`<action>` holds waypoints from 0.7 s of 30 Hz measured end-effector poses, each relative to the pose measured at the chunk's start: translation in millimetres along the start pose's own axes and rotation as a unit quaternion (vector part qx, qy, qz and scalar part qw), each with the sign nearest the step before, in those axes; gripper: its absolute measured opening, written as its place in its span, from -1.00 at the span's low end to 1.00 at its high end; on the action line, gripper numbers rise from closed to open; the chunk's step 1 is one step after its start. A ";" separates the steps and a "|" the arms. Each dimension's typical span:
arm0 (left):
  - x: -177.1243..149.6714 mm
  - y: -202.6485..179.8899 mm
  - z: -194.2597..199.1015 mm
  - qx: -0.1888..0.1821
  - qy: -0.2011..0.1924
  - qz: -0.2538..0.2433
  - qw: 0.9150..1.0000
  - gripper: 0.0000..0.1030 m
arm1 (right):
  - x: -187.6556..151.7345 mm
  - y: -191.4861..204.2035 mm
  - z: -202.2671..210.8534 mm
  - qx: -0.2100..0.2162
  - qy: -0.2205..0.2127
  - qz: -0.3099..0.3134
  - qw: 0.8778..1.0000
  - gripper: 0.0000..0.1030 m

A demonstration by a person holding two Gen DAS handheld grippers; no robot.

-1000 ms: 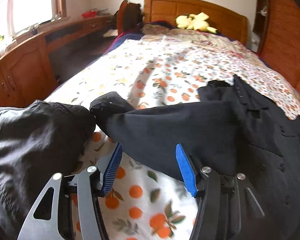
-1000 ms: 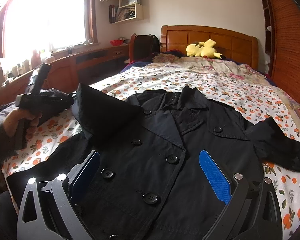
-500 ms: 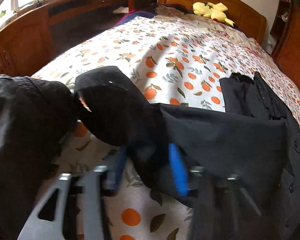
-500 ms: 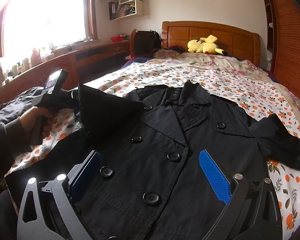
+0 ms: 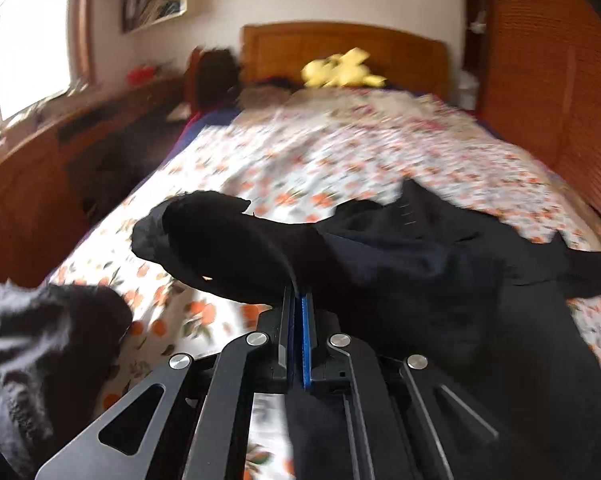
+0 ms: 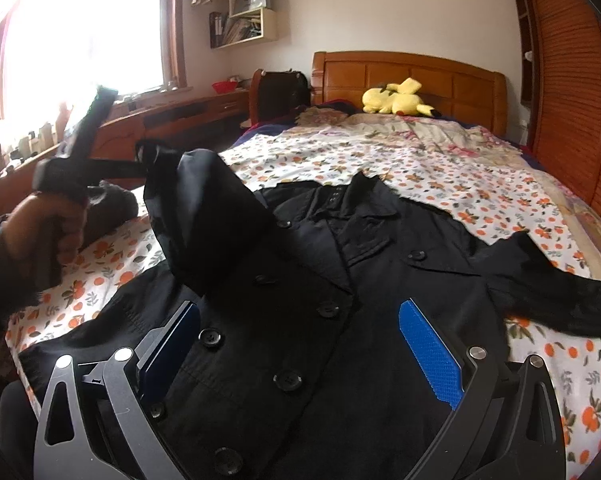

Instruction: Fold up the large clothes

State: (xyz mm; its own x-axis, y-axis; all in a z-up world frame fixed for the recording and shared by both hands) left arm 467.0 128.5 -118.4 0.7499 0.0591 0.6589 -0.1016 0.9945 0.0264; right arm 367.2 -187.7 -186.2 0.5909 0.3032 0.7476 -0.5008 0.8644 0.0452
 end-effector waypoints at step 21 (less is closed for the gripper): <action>-82.2 -181.1 77.8 -0.095 -0.023 -0.141 0.985 -0.86 | -41.3 -64.9 55.1 -0.070 -0.007 -0.043 0.997 0.87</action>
Point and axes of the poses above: each gripper's, at about its wrist camera, not at the fingertips, and z roughly against the way its jaws point, y to its left, x to its top, the point moved 4 cm from there along -z, roughly the way its jaws point, and after that the axes turned 10 degrees about y, right-handed, at the moved point
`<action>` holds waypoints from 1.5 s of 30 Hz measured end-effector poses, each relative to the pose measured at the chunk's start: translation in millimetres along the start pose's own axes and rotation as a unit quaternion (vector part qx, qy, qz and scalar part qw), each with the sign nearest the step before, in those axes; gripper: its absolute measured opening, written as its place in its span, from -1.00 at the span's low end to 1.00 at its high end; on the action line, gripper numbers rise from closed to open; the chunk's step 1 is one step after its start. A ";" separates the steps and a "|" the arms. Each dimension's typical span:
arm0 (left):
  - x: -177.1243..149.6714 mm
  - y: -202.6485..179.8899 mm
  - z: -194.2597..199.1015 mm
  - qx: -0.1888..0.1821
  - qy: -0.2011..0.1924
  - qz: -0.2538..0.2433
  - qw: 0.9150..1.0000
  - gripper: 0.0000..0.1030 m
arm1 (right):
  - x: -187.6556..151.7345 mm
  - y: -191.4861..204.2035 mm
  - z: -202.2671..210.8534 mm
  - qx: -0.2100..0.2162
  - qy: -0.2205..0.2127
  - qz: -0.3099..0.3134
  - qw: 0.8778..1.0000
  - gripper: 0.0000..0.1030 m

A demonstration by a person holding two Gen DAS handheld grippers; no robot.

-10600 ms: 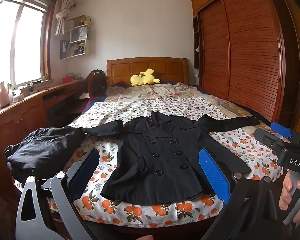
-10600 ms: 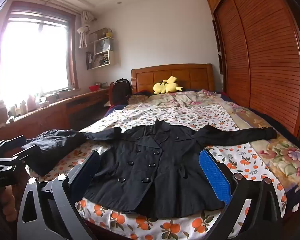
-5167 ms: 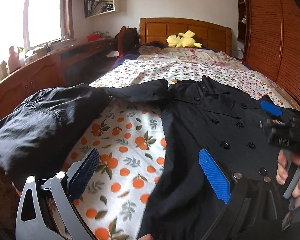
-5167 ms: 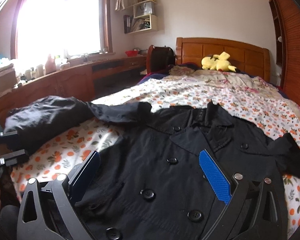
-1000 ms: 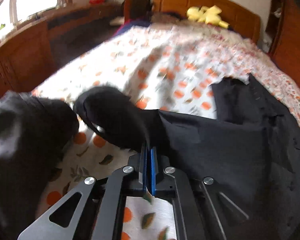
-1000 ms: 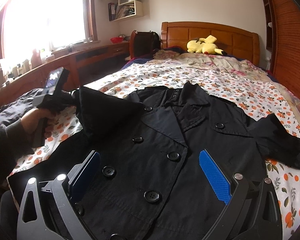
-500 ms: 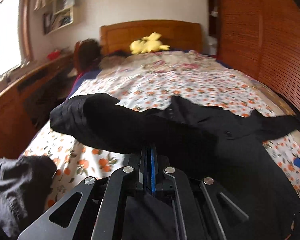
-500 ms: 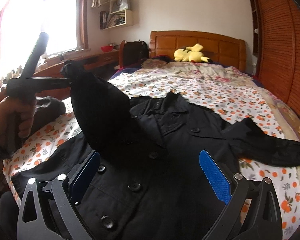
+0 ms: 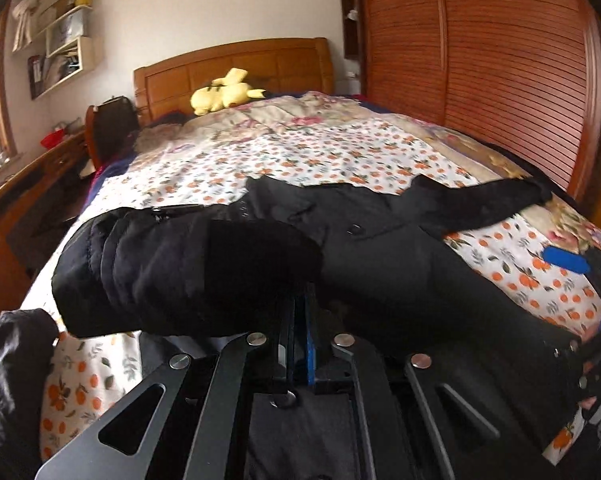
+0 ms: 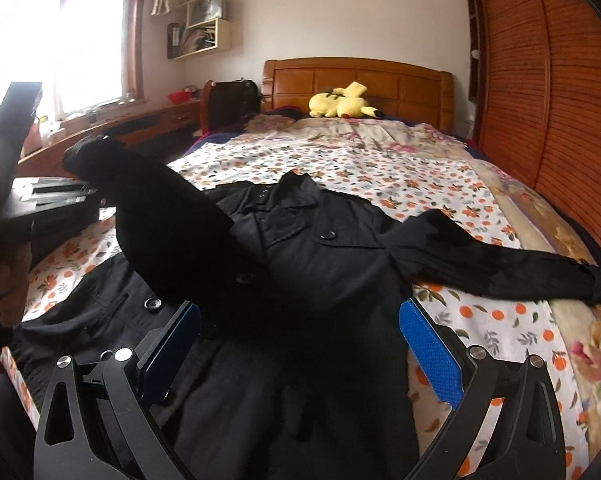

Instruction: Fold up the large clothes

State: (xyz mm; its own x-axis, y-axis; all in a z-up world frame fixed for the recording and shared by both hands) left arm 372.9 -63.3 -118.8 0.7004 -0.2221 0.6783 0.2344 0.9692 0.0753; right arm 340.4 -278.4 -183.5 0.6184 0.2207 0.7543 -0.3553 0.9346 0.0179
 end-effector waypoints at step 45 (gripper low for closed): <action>-146.2 63.0 82.8 0.014 -0.045 0.057 0.997 0.95 | 2.3 113.8 -40.8 0.090 0.044 0.045 0.994 0.60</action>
Point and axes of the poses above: each gripper's, at about its wrist camera, not at the fingertips, and z roughly against the way its jaws point, y to its left, x to its top, the point moved 4 cm from there along -z, roughly the way its jaws point, and after that the axes turned 10 degrees about y, right-handed, at the moved point
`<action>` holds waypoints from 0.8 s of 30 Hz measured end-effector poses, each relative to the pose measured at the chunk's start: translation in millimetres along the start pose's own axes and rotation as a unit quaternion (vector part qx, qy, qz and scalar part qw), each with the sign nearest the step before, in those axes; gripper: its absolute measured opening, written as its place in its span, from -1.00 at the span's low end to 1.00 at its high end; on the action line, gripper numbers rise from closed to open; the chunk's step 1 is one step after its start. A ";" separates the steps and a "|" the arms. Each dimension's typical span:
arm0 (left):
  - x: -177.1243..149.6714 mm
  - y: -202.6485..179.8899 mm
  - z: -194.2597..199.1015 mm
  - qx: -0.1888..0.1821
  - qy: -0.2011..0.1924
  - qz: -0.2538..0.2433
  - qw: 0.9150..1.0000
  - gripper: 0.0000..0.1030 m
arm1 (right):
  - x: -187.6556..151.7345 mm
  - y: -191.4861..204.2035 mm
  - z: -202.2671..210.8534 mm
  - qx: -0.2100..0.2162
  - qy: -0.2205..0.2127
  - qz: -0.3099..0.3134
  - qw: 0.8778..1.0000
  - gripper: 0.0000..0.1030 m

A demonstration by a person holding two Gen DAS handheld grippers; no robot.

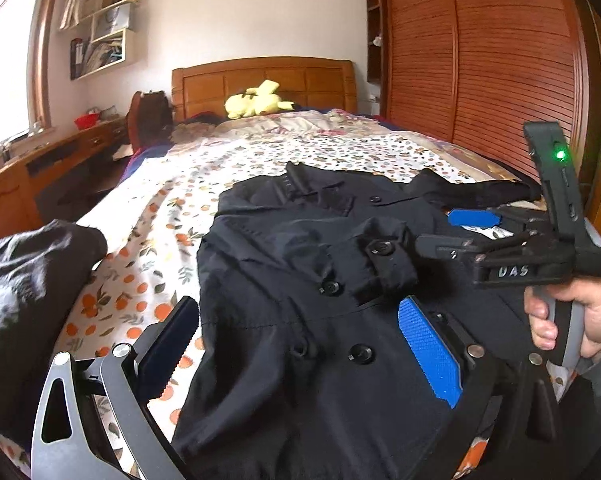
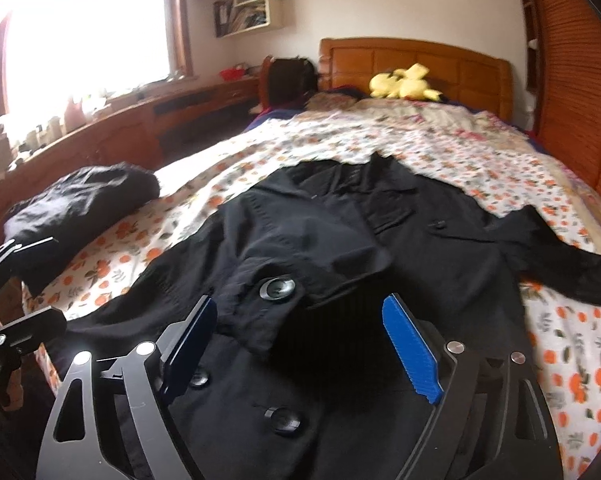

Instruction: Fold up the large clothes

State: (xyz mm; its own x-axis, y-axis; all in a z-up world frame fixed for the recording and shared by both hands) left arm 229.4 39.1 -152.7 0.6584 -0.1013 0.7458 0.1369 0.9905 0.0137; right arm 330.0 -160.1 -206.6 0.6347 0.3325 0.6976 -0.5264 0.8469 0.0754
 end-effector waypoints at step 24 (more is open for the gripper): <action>-25.9 7.1 7.9 -0.021 0.003 0.014 1.000 0.95 | -17.7 12.8 -21.5 -0.005 0.039 0.025 0.999 -0.88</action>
Point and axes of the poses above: each gripper's, at about its wrist camera, not at the fingertips, and z roughly against the way its jaws point, y to its left, x to its top, the point moved 4 cm from there along -z, roughly the way its jaws point, and after that the axes turned 10 degrees about y, right-handed, at the moved point
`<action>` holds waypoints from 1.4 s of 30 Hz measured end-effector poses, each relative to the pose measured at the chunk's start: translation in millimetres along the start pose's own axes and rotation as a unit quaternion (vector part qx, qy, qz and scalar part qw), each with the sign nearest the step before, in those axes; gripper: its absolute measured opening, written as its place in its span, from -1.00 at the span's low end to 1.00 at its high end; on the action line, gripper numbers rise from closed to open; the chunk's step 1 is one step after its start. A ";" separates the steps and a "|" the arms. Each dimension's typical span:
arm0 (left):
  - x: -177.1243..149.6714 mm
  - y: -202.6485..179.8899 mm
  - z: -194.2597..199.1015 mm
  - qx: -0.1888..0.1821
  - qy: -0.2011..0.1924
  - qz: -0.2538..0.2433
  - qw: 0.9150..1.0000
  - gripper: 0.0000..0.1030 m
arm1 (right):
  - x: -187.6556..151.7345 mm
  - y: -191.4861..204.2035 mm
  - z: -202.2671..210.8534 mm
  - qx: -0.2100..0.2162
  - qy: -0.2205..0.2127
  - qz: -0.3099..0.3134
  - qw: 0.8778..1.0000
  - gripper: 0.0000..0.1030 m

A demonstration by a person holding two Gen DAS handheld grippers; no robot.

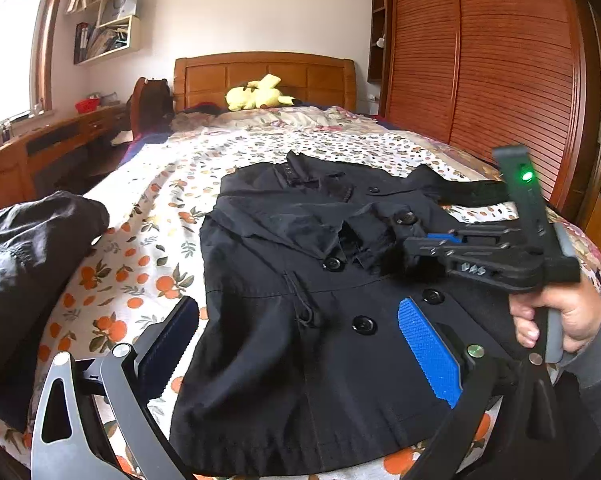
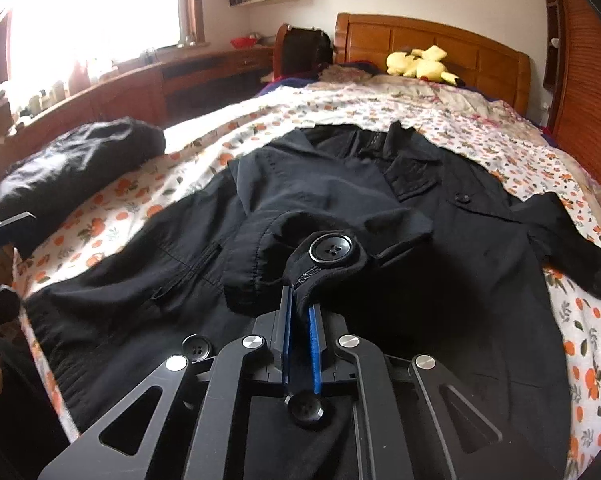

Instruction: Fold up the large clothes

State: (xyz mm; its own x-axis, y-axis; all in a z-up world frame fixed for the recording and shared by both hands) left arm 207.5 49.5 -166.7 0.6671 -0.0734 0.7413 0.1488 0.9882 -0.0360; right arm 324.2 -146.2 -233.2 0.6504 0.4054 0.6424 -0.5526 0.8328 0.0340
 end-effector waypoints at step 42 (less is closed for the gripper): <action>8.3 -58.3 -30.7 -0.035 0.013 -0.042 0.998 0.95 | -27.6 -78.0 105.9 -0.060 -0.105 -0.061 0.991 -0.20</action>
State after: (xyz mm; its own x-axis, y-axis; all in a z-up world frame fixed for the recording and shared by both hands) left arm 226.8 -12.9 -179.1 0.6684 -0.1609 0.7262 0.2561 0.9664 -0.0216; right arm 294.1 -262.4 -172.6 0.5787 0.2230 0.7845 -0.4024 0.9147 0.0369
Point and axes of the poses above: each gripper's, at about its wrist camera, not at the fingertips, and z roughly against the way its jaws point, y to its left, x to its top, the point moved 4 cm from there along -z, roughly the way its jaws point, and after that the axes turned 10 degrees about y, right-handed, at the moved point
